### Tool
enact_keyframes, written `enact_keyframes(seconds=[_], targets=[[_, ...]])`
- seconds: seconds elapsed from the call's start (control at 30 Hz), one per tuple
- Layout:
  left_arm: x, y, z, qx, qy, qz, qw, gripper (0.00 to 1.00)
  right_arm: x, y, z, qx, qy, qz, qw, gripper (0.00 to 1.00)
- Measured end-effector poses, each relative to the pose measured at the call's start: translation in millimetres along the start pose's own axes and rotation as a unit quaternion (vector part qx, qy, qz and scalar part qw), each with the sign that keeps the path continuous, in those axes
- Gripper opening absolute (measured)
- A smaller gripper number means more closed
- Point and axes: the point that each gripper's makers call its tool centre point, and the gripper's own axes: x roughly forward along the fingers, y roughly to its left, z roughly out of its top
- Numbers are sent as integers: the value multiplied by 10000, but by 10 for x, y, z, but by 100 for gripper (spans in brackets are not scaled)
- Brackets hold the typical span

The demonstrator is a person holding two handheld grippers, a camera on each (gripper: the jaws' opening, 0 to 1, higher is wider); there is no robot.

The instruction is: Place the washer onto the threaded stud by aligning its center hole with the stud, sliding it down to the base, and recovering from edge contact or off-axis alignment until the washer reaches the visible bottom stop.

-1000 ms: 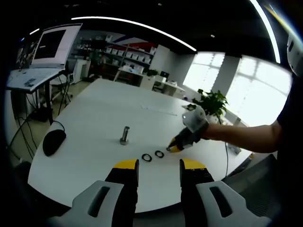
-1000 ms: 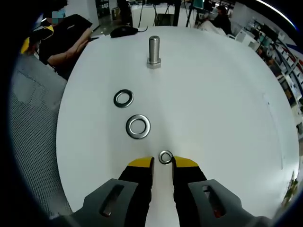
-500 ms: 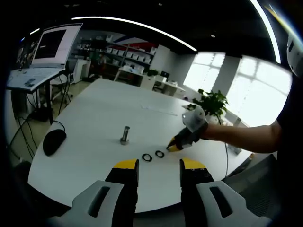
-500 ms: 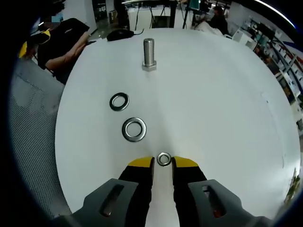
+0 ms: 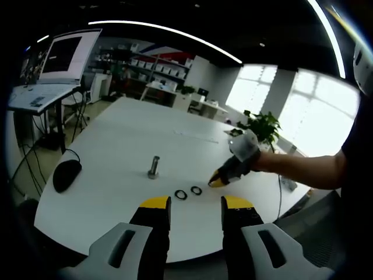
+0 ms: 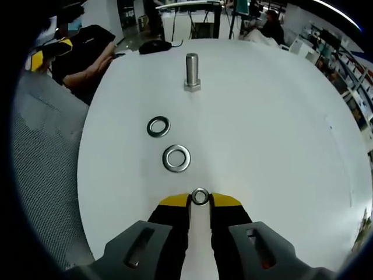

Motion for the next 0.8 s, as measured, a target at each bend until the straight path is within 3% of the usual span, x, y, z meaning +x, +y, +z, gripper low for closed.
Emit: enact_keyframes(seconds=[0.27, 0.37, 0.47, 0.8], targets=[[0, 23, -5, 8, -15, -21, 10000, 32, -263, 92, -38, 9, -57, 156, 9999, 14], [-1, 27, -6, 11, -21, -25, 10000, 32, -370, 135, -26, 208, -190, 270, 9992, 14], [-1, 31, -4, 10, -27, -25, 10000, 32, -457, 117, -80, 51, -109, 142, 9998, 14], [2, 37, -15, 23, -9, -33, 10000, 32, -748, -9, -283, 117, 1, -149, 9998, 14]])
